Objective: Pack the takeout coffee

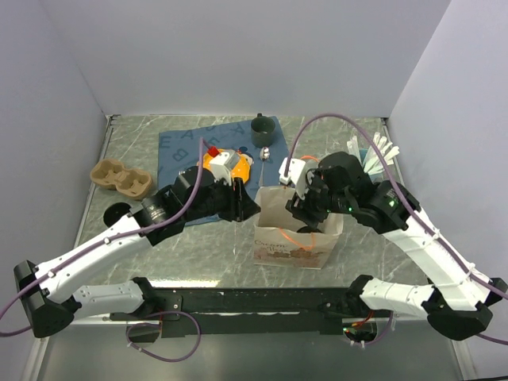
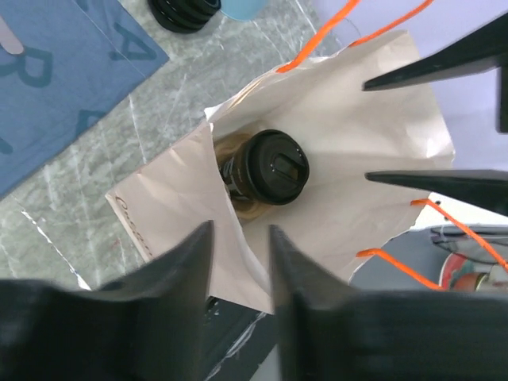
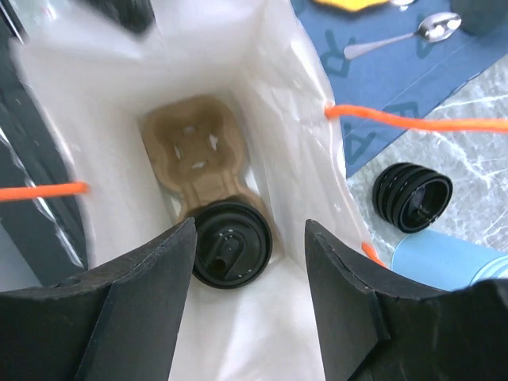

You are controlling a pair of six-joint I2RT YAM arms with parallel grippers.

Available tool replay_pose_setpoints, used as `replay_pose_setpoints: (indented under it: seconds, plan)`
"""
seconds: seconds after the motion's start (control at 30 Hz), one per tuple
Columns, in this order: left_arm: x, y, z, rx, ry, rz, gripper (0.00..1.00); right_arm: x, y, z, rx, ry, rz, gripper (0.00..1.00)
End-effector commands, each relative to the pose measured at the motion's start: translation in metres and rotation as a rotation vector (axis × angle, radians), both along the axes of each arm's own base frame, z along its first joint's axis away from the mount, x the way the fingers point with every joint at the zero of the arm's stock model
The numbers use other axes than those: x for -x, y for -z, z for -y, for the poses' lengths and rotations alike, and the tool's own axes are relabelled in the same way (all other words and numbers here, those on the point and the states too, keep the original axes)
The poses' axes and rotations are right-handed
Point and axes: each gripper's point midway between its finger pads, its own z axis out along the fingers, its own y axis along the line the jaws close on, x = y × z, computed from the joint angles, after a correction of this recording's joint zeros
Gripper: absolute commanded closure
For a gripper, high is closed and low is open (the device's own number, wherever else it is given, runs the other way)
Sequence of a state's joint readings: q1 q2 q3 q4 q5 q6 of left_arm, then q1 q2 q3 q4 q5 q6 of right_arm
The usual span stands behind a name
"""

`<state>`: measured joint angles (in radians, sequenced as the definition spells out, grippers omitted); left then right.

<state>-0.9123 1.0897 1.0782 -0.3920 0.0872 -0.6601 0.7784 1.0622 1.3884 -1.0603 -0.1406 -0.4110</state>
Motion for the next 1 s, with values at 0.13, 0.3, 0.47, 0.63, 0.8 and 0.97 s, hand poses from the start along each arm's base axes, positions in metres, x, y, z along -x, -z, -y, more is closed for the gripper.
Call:
replay_pose_setpoints:
  seconds: [0.13,0.3,0.47,0.63,0.8,0.97]
  plan:
    - [-0.024,-0.048,-0.011,-0.011,-0.083,0.145,0.28,-0.007,-0.097,-0.037,-0.306,0.007,0.064,0.36]
    - [-0.031,-0.063,-0.017,-0.033,-0.104,0.213,0.11,-0.03,-0.135,-0.05,-0.361,0.048,0.124,0.36]
    - [-0.036,-0.071,-0.023,-0.07,-0.113,0.259,0.0,-0.105,-0.158,-0.007,-0.329,0.444,0.286,0.37]
    - [-0.038,-0.077,-0.031,-0.085,-0.138,0.291,0.03,-0.171,-0.161,0.057,-0.323,0.829,0.373,0.37]
    - [-0.032,-0.082,-0.039,-0.067,-0.142,0.296,0.03,-0.218,-0.123,0.113,-0.23,1.096,0.317,0.43]
    - [-0.029,-0.079,-0.048,-0.076,-0.165,0.279,0.03,-0.249,-0.071,0.174,-0.051,1.268,0.25,0.44]
